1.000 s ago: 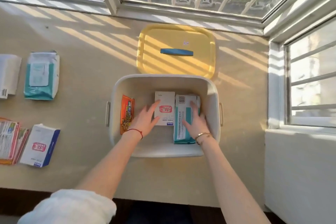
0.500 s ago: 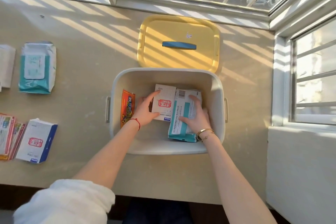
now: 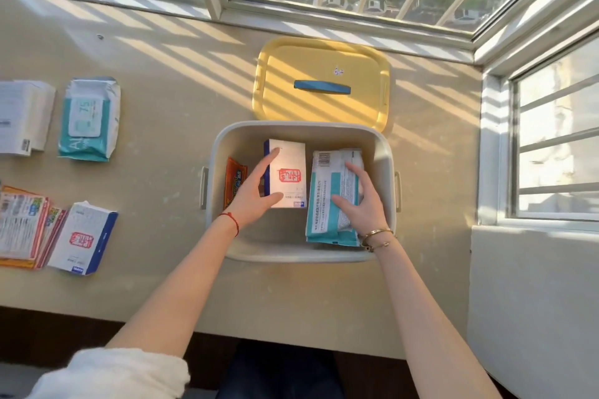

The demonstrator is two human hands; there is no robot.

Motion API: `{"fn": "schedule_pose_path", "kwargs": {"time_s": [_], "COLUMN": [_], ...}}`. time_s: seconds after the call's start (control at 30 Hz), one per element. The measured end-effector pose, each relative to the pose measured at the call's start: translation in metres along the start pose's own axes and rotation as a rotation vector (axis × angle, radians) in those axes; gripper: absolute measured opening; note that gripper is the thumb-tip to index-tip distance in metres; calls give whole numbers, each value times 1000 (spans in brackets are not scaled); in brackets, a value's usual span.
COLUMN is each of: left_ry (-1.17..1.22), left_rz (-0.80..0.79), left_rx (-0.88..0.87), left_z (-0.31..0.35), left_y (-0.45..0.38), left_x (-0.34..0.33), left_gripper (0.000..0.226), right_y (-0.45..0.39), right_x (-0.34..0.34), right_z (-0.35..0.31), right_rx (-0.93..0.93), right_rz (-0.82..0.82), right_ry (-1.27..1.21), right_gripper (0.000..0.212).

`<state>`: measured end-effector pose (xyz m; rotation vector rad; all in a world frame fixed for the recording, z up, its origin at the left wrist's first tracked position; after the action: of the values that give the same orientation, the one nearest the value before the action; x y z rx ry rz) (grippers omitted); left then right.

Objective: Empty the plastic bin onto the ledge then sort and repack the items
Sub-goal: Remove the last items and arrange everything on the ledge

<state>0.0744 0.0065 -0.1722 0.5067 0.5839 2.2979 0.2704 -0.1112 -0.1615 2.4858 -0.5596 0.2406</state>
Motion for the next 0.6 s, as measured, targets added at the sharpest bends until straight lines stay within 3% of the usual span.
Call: {"fn": "schedule_pose_path", "kwargs": {"time_s": [0.33,0.6], "left_ry": [75,145], "left_rz": [67,134], "left_rx": [-134,-157], "left_z": [67,76], "left_y": [130,244], "left_x": [22,32], "left_gripper": [84,83], "right_y": [103,189], "right_x": [37,26], "right_z": [-69,-106], "right_rx": [168,230], "right_rz": [-22,-71], "right_ry": [-196,-136], "right_gripper": [59,58]}}
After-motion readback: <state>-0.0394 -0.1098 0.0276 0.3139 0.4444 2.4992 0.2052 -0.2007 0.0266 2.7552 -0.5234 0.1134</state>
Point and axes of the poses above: each hand's wrist, its own y-axis away from the middle knuckle, its own x-axis out of the back of the hand, z = x × y, the point moved 6 cm from there along -y, towards the middle knuckle
